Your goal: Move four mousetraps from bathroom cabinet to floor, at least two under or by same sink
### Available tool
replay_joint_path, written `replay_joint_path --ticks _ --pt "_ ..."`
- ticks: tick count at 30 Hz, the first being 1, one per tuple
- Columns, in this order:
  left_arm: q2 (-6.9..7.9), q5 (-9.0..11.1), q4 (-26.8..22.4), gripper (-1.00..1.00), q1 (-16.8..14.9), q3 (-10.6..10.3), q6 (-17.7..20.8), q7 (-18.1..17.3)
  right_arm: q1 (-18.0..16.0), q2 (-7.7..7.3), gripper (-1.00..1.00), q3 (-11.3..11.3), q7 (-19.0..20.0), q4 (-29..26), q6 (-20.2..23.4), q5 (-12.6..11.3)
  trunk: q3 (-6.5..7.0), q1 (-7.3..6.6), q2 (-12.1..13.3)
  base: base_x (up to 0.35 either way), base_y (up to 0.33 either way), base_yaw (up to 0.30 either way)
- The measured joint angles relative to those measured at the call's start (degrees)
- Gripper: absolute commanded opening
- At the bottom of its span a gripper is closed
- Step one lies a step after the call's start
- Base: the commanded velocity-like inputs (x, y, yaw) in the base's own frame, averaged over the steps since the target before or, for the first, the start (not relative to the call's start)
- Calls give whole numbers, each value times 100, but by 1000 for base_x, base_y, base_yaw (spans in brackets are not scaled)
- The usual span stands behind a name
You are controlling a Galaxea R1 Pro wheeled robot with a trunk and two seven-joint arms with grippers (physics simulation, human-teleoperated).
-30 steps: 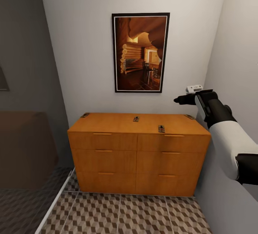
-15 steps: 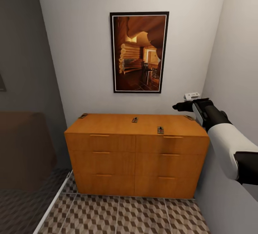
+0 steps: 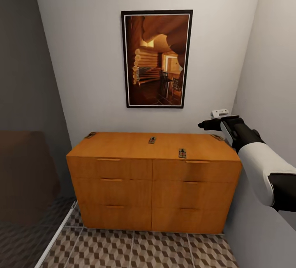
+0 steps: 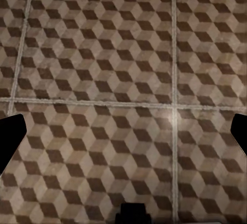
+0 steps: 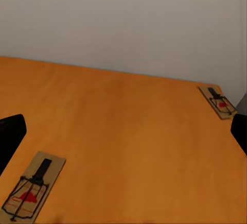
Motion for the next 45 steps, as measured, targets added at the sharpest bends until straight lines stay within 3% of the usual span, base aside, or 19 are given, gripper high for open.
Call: replay_joint_path --ticks 27,36,45 --pt "0 0 0 100 0 0 -1 0 19 -21 100 0 0 40 -85 -6 0 0 0 148 -127 0" --pt "0 0 1 100 0 0 3 0 31 -67 100 0 1 466 -479 -3 0 1 0 128 -111 0" --pt "12 -4 123 100 0 -4 3 0 31 -88 100 1 2 691 -600 -8 0 2 0 19 -16 0"
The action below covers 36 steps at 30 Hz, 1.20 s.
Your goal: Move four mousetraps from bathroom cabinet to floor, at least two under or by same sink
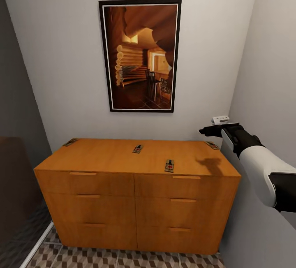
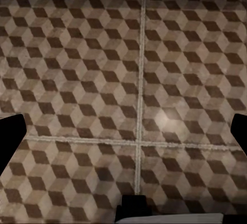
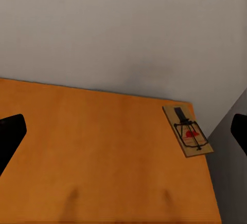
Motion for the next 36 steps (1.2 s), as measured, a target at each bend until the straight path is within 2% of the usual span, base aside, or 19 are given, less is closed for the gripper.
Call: replay_joint_path --ticks 9,26,36 --pt "4 -26 254 100 0 -7 0 0 0 -21 100 0 66 109 -173 1 0 0 0 2 -1 0" --pt "13 -36 381 100 0 -12 0 0 6 -40 100 0 90 237 -217 0 0 0 0 0 0 0" --pt "30 -29 386 100 0 -12 0 0 8 -40 100 1 95 474 -536 -6 0 0 0 0 0 0"
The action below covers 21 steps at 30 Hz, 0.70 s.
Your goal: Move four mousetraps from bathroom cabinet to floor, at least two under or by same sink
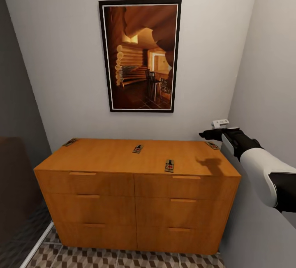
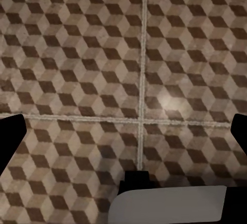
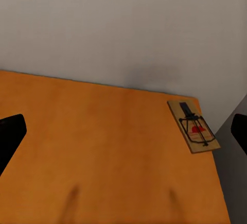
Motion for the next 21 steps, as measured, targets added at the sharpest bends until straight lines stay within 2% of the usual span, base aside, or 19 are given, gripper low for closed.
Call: replay_joint_path --ticks 15,21 --pt "1 -4 41 100 0 7 0 0 12 -12 100 -7 286 141 -129 15 0 0 0 0 0 0" --pt "1 -6 43 100 0 8 0 0 17 -114 100 -3 312 226 -227 13 0 0 0 0 0 0"
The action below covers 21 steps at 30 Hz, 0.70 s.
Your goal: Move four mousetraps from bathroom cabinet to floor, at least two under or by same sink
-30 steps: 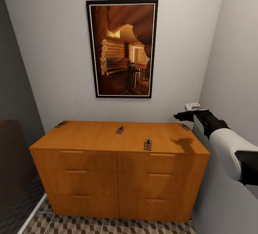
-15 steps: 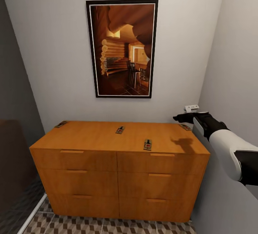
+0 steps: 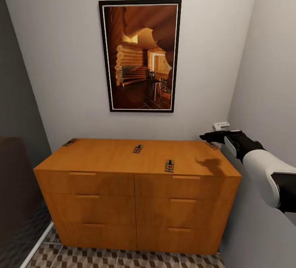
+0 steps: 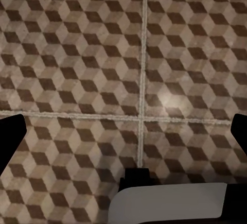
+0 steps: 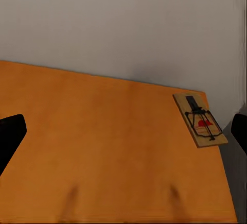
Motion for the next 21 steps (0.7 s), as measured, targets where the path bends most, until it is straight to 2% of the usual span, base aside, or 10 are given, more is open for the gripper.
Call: replay_joint_path --ticks 11,21 --pt "0 0 3 100 0 0 0 0 1 -105 100 -3 7 487 -316 7 0 0 0 0 0 0" --pt "0 0 3 100 0 0 0 0 1 -239 100 -3 7 705 -402 10 0 0 0 0 0 0"
